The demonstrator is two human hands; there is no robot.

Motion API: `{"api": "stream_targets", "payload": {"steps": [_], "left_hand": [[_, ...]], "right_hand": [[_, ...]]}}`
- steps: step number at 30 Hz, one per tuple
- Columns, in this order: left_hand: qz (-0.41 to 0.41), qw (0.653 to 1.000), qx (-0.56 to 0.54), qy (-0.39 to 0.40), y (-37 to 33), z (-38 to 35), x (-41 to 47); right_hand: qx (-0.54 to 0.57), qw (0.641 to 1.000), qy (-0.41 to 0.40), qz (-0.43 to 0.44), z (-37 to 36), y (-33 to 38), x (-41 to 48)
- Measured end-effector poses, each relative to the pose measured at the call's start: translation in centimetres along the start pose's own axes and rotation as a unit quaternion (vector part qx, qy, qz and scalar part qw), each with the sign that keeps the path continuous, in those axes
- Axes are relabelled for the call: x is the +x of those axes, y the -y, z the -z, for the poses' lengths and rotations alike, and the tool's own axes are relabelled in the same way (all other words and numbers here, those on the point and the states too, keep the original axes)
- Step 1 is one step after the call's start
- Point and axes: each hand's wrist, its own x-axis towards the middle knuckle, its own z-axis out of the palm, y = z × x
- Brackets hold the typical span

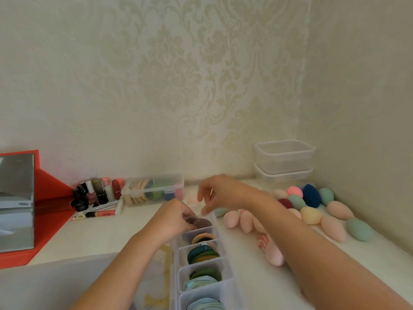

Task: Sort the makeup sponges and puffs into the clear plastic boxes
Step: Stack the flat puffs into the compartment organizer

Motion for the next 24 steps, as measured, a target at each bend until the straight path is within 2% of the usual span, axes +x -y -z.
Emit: {"api": "stream_targets", "payload": {"steps": [2, 4, 6, 9, 13, 24], "left_hand": [[-0.002, 1.0, 0.002, 0.014, 0.1, -0.2, 0.0], [-0.007, 1.0, 0.013, 0.023, 0.2, -0.2, 0.0], [-0.012, 0.999, 0.018, 0.024, 0.2, -0.3, 0.0], [-0.007, 1.0, 0.006, 0.015, 0.4, -0.5, -0.1], [-0.003, 1.0, -0.001, 0.007, 0.7, -0.8, -0.1], [0.011, 1.0, 0.015, -0.008, 0.6, -1.0, -0.2]], "right_hand": [[0.002, 0.995, -0.087, -0.048, 1.0, -1.9, -0.1], [-0.064, 0.983, -0.131, -0.113, 0.8, -3.9, -0.1], [-0.109, 0.976, -0.094, -0.166, -0.4, -5.5, -0.2], [-0.113, 0.967, -0.021, -0.227, -1.8, -6.3, -0.1], [-0.127, 0.957, 0.051, -0.254, -2.4, -7.0, 1.1], [-0.017, 0.969, 0.012, -0.245, -2.6, -7.8, 1.9]]}}
